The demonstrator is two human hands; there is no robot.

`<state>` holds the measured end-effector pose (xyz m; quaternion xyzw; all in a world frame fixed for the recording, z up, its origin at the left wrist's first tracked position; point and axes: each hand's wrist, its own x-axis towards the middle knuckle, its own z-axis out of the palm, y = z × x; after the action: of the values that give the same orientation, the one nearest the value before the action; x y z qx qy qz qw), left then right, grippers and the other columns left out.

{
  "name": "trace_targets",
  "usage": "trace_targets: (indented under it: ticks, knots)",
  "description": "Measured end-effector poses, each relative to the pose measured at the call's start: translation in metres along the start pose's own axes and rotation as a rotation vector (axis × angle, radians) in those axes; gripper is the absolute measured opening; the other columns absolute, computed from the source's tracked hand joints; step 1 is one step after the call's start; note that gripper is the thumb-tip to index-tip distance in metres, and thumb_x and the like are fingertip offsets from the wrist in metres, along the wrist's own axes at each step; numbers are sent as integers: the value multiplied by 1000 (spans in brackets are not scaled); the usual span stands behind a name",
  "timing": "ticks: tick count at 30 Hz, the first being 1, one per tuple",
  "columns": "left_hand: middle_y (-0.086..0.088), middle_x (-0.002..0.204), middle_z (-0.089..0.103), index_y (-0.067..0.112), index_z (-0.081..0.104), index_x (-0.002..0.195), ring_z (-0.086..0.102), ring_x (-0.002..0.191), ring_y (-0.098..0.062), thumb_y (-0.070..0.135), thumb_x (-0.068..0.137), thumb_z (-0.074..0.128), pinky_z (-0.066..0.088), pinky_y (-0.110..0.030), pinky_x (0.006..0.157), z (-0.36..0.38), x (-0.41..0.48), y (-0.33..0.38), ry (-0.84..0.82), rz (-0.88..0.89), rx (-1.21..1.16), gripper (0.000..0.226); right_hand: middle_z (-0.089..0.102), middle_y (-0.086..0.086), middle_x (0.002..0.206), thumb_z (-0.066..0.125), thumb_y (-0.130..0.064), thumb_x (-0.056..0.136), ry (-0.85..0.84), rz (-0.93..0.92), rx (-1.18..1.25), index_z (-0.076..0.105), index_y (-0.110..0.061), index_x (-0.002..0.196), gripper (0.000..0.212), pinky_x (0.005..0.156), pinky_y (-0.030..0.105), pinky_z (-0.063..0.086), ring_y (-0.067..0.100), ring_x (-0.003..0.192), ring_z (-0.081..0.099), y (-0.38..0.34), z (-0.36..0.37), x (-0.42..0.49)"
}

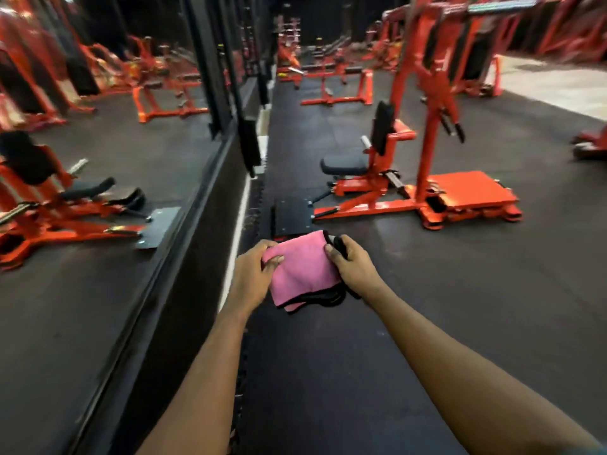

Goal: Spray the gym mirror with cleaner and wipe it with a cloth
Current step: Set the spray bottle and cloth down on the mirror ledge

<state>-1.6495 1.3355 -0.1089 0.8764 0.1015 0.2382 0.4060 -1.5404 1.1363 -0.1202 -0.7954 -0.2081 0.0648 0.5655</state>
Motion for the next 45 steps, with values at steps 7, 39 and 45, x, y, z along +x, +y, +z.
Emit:
trace_targets:
  ticks: [7,39,45]
  knots:
    - [10,90,72,15,69,101,62,81,7,1,90,72,45,-10,72,136,82,54,-217,130,-92,18,71,13,99,62,-31,101,258,145,-4,59,-1,100,30,86,45,50,13,87,57,67,-123,24]
    - [-5,77,66,5,65,98,51,69,-13,-4,89,69,39,-10,65,773,397,405,-783,782,-369,13,72,-1,98,61,-33,102,1158,442,-92,62,-15,99,19,86,40,52,11,87,60,285,-681,185]
    - [10,74,61,10,64,97,54,68,2,-2,90,69,39,-10,64,902,461,463,-832,780,-392,15,74,-1,103,61,-35,102,1175,462,-130,64,-14,104,21,92,46,53,22,102,68,344,-801,246]
